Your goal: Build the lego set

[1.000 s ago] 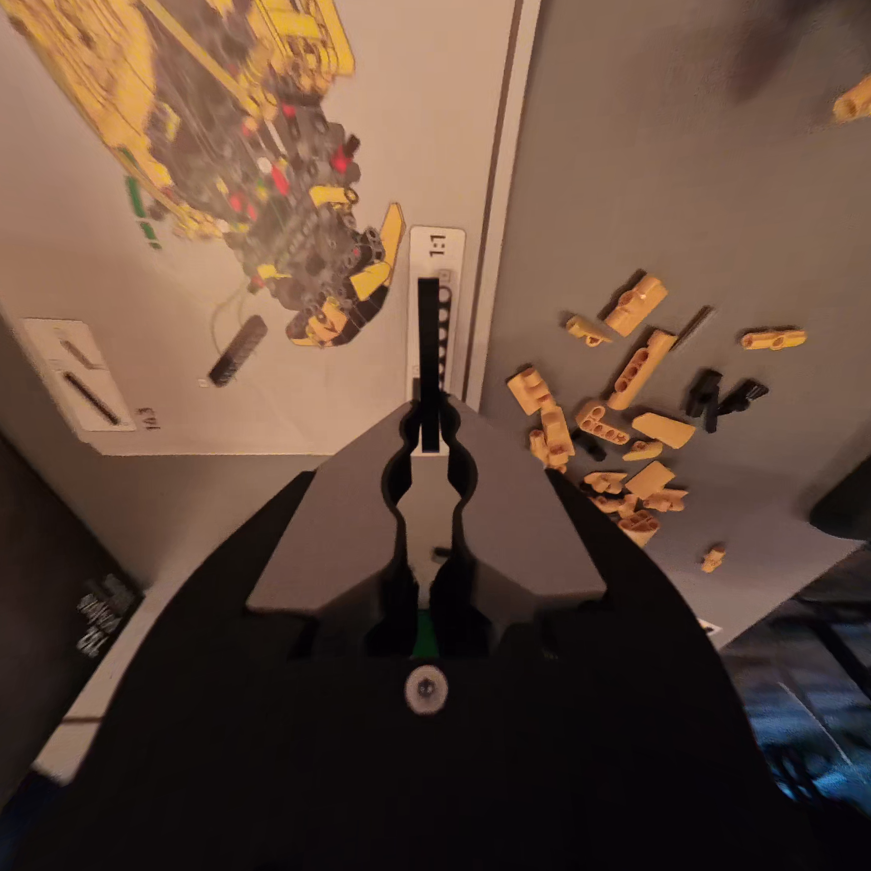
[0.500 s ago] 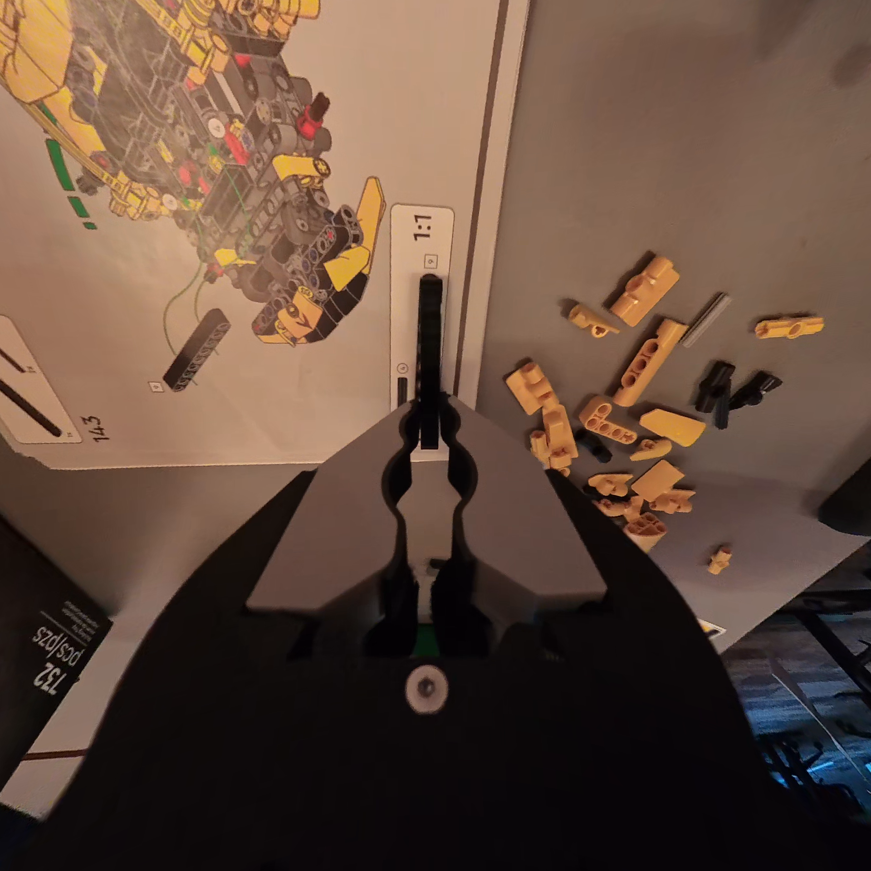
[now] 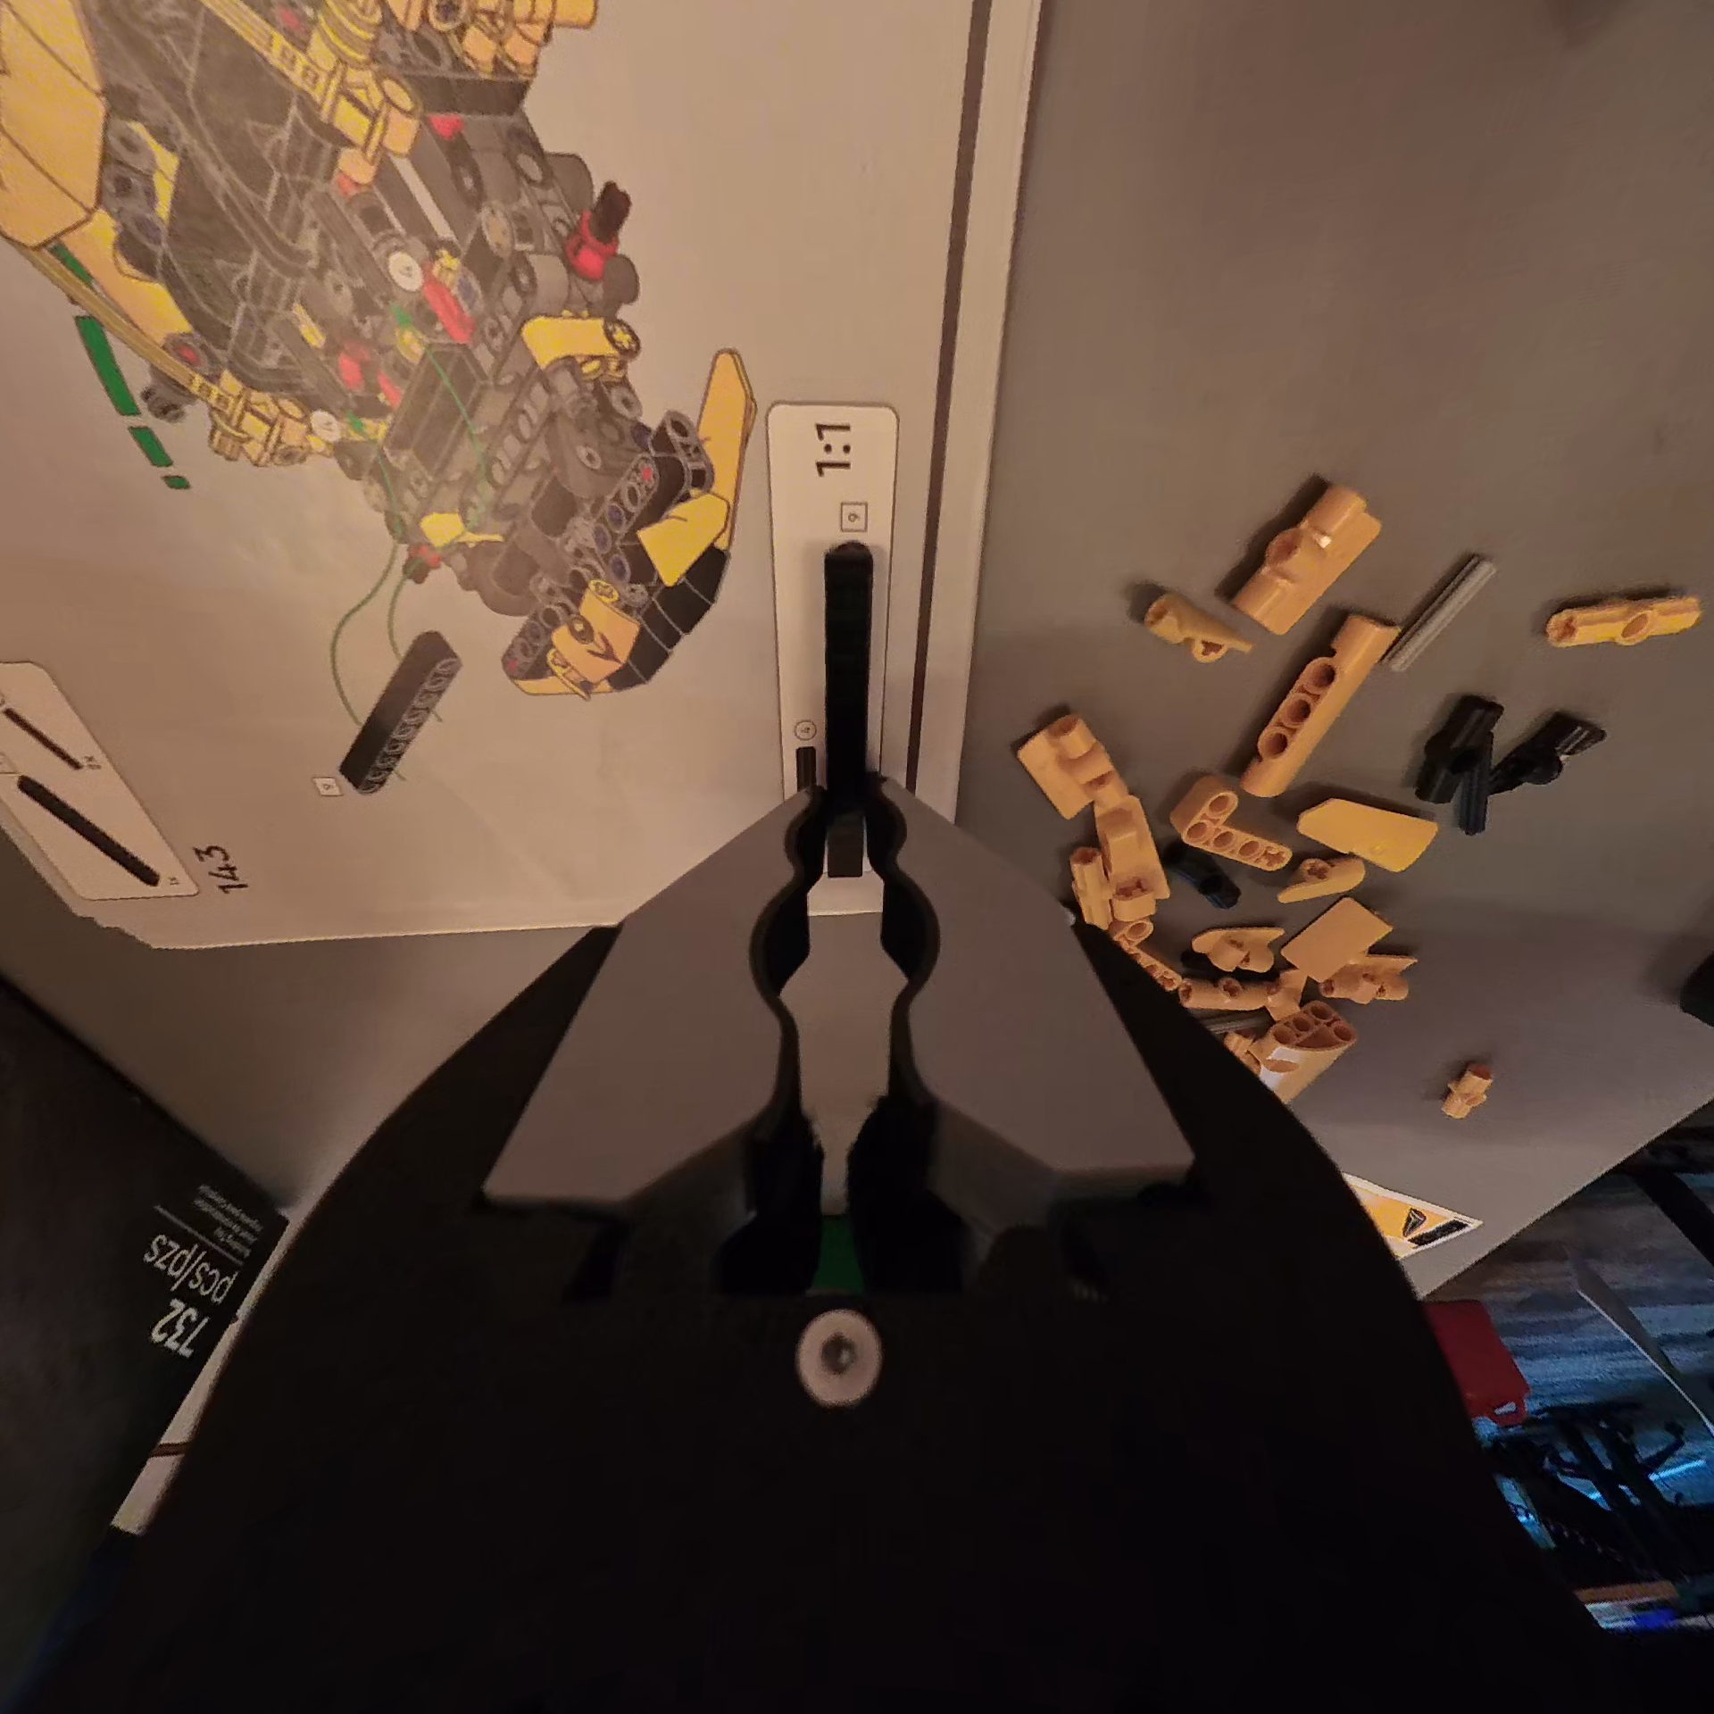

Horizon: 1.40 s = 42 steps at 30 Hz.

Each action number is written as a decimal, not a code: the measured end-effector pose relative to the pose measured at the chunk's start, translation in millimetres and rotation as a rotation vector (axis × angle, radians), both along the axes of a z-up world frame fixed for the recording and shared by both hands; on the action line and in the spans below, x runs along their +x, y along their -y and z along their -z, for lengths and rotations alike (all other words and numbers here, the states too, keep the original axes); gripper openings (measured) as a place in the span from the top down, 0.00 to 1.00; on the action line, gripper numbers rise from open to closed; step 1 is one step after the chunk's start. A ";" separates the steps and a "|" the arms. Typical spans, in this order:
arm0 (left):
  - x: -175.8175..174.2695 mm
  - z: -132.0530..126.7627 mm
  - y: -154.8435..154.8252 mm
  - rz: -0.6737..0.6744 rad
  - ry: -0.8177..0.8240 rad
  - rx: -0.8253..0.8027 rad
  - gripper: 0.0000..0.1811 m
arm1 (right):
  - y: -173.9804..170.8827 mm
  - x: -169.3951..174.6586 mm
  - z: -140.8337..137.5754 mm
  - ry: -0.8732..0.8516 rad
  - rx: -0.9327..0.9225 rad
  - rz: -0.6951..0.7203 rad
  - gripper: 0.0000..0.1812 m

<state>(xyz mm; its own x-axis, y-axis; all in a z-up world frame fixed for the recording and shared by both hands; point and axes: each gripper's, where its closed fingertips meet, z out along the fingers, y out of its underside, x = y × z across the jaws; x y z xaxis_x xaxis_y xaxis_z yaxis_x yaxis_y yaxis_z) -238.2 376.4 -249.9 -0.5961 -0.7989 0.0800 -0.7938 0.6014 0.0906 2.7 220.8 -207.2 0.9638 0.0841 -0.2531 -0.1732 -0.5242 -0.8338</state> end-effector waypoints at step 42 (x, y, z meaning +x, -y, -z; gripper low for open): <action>-57.1 0.5 277.9 0.143 0.272 -0.249 0.96 | 179.7 -115.0 44.3 0.372 -0.414 -0.297 0.56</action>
